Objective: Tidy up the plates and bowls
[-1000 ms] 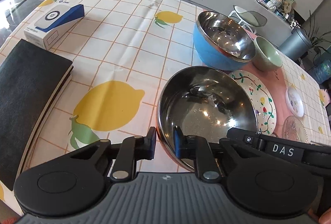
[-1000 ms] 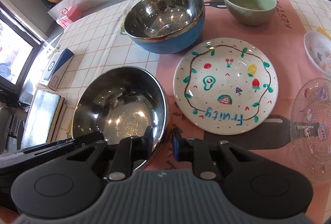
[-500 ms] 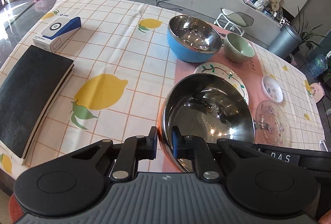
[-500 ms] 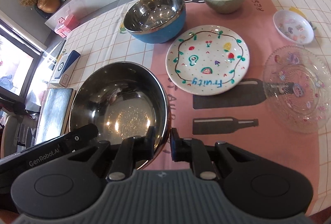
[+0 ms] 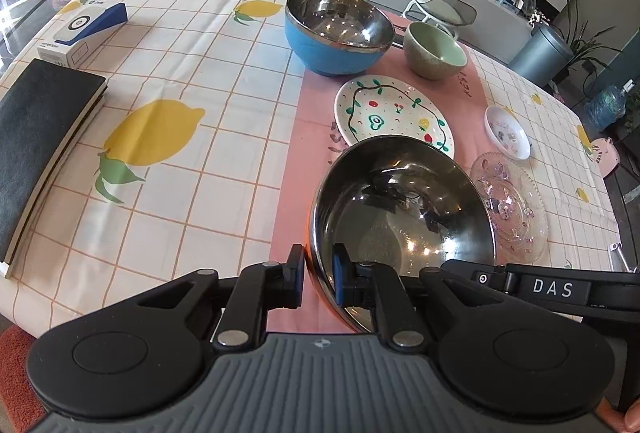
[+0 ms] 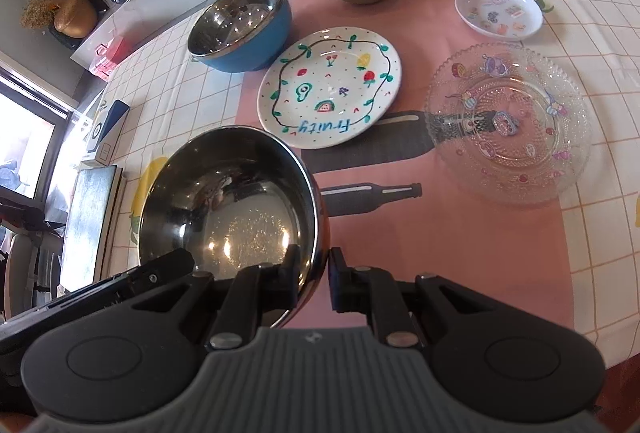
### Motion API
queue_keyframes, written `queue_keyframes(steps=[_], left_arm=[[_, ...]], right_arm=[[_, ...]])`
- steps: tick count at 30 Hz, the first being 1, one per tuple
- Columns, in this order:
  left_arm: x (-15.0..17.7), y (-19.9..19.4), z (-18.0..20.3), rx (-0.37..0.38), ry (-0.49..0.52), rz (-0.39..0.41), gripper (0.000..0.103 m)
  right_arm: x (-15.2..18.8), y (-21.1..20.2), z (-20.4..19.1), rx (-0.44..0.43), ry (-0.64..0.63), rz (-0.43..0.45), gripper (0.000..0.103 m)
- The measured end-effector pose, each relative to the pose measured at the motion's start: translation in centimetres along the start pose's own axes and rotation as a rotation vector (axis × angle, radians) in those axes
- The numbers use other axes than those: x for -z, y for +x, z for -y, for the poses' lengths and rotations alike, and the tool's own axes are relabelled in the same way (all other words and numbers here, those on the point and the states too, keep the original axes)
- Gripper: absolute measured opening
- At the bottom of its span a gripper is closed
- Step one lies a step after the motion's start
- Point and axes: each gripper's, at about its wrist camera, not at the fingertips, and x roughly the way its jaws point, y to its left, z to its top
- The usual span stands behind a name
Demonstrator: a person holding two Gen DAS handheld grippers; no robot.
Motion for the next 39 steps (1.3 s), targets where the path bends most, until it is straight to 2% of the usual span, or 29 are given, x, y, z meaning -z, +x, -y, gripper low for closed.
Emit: queue_keyframes(steps=[22,39], left_arm=[[0.6,1.8,-0.4,0.000,-0.022,-0.064,0.016],[2.1,0.9,-1.6,-0.017,-0.024,-0.082,0.015]], right_arm=[[0.0,1.9,1.2,0.012,0.028,-0.068,0.013],[1.6,2.0,0.0,-0.001,-0.015,-0.110,0.014]])
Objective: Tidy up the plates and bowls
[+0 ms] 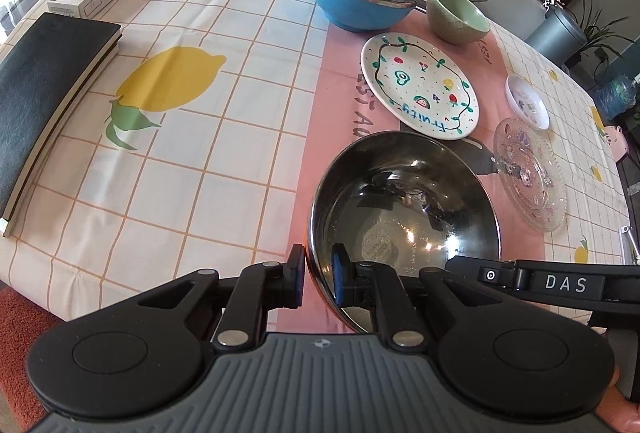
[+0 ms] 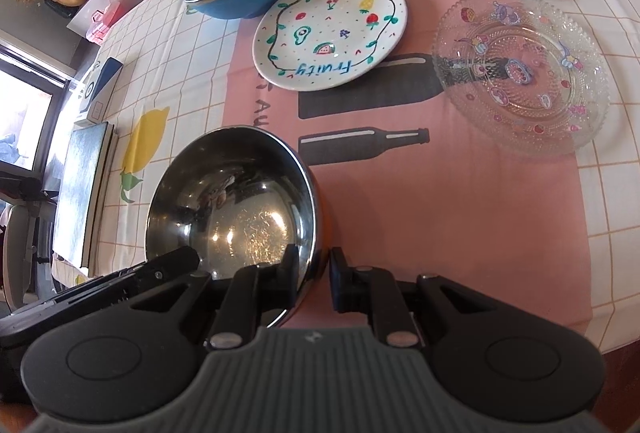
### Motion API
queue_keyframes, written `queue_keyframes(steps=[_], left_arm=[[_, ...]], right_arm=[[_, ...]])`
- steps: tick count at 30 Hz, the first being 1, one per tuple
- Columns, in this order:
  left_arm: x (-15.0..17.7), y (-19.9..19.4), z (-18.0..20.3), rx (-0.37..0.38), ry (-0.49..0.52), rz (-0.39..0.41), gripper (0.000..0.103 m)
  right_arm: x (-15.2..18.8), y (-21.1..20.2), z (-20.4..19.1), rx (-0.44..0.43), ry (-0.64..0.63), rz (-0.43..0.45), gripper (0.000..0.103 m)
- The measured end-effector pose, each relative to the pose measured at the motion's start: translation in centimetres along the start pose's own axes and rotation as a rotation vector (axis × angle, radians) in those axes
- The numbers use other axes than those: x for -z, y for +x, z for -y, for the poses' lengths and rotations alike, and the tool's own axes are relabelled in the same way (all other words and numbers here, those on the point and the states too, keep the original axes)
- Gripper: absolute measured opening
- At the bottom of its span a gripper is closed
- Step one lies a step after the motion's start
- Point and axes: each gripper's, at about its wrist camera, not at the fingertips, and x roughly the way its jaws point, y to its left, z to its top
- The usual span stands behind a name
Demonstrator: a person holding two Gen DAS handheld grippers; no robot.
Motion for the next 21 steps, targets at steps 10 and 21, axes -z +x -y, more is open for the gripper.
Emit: queue_keyframes(steps=[10,21], left_arm=[[-0.2,-0.5,0.3,-0.012,0.012,0.025,0.043],[-2.9,-4.9,1.2,-0.015,0.051,0.186,0.051]], right_arm=[[0.1,-0.7,-0.4,-0.005,-0.027,0.024,0.032],[-1.4,-5.1,-0.9,0.025,-0.078,0.181,0.041]])
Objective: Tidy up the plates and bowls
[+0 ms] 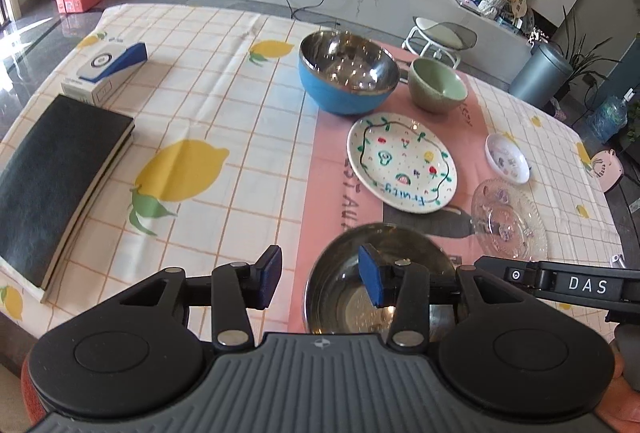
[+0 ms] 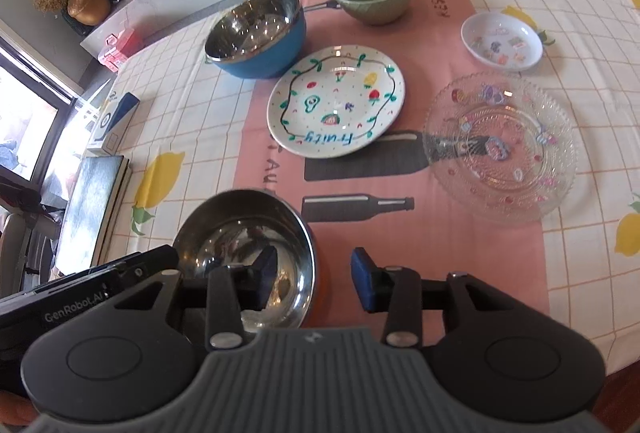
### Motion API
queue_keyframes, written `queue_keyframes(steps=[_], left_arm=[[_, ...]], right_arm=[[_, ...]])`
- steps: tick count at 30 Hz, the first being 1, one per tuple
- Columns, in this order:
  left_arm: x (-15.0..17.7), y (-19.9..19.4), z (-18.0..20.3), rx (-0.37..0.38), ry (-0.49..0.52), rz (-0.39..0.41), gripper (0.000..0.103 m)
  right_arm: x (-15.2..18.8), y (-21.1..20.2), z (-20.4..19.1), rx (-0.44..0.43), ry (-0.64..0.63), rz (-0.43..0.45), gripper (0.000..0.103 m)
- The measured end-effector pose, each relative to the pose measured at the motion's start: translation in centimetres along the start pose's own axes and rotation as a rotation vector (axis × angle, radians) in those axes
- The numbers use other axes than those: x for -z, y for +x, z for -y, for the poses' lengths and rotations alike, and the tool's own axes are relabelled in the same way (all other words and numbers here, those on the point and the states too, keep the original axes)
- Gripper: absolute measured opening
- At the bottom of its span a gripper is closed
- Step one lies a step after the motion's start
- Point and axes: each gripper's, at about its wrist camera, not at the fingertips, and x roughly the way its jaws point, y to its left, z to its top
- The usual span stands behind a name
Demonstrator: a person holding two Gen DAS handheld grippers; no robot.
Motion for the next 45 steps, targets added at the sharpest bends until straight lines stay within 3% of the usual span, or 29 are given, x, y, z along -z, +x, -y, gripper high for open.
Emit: queue_keyframes(steps=[3,12,20,28,38,45], left_arm=[[-1.5,-0.7,0.9,-0.018,0.057,0.048,0.051],[-6.1,-1.2,1.6,-0.001,0.036,0.130,0.051],[-10.5,-0.2,2.7,-0.019,0.111,0.145,0.051],[-13.5,3.3,2.6,-0.012,0.111,0.103,0.051],[-16.2,9.5,0.0,0.007,0.006,0.043,0.051],[-17.2,14.2,-1.6,-0.001,-0.063,-0.029,0.051]], right_arm=[[-1.5,-1.0,0.1,0.014,-0.015,0.039,0.045],[-5.7,-2.4,-0.2,0.041,-0.026,0.143,0.062],[-9.5,-1.9,-1.0,0.023,-0.018,0.161,0.063],[-13.1,0.4,-1.1,0.040,-0.028,0.161,0.063],[-17.5,6.1,-0.3,0.021,0.030,0.092,0.063],[-19.8,10.8,-1.3,0.039,0.029,0.043,0.056]])
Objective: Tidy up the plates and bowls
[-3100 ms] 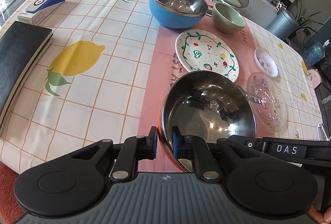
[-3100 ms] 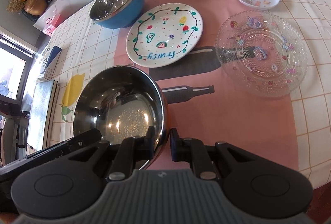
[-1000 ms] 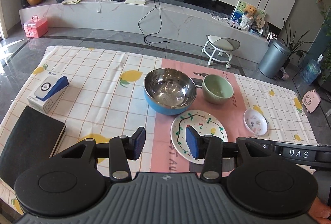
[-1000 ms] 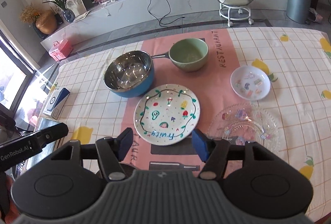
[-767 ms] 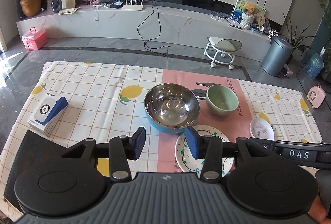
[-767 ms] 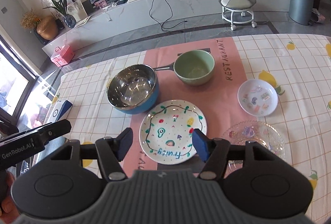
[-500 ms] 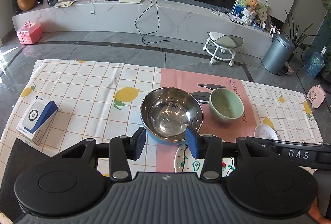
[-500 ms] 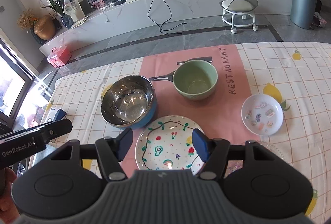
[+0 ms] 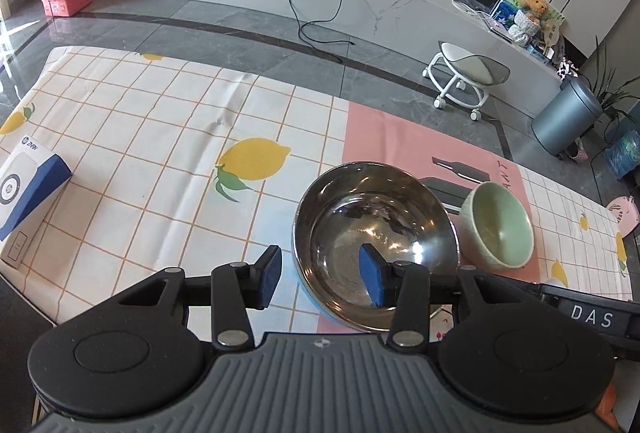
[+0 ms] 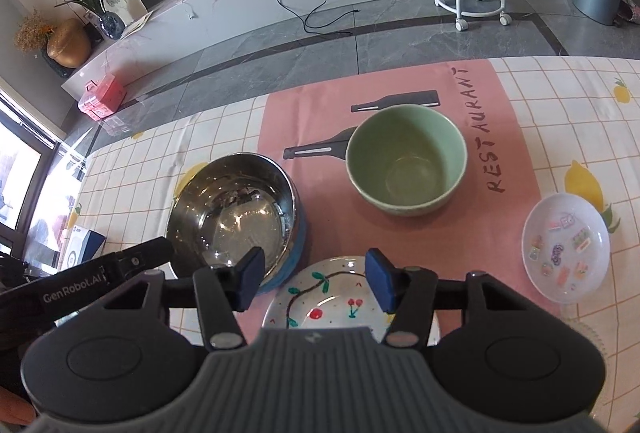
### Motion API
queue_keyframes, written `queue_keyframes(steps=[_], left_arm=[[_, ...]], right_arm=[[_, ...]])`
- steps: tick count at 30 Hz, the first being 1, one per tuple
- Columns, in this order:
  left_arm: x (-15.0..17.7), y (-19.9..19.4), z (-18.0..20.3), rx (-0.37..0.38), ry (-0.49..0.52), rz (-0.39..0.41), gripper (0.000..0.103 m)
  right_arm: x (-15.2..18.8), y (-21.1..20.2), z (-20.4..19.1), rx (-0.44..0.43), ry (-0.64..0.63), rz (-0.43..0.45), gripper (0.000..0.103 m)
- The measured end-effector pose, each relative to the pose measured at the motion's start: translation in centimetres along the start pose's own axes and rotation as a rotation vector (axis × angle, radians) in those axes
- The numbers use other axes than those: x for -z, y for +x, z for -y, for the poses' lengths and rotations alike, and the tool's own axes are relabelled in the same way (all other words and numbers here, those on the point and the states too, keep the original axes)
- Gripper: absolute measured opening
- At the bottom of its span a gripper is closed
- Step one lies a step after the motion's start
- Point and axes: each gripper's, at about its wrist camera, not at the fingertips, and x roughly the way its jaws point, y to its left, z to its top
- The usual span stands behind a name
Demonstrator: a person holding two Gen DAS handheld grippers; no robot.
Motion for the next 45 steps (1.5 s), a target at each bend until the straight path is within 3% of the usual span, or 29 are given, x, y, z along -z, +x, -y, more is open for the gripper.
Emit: queue_keyframes(steps=[8,11,19,25,34,45], left_arm=[[-0.1,3.4,0.0,-0.019,-0.014,-0.078,0.051],[0.0,4.3,-0.2,-0.017,-0.023,-0.103,0.051],[0.2,4.6,-0.1,-0.046,-0.016,-0.096,0.015],[0.2,4.2,0.0,-0.058,-0.005,-0.089,0.014],[1.1,-2.4,0.5,-0.050,-0.025,-0.023,0.015],[7.8,-11.9,1.4,-0.006,-0.065,0.036,0.015]], right_arm=[[-1.4,3.9,-0.8,0.030,0.001,-0.053,0.050],[-1.4,4.8,-1.0,0.025,0.005,-0.076,0.043],[-1.1,5.5,-1.1,-0.011,0.014,-0.088,0.013],[-1.1,5.5,-1.2,-0.009,0.017,-0.090,0.012],[-0.2,1.0,-1.9,-0.059,0.012,-0.064,0.011],[7.0,-9.6,-1.5,-0.135,-0.010,-0.002,0.011]])
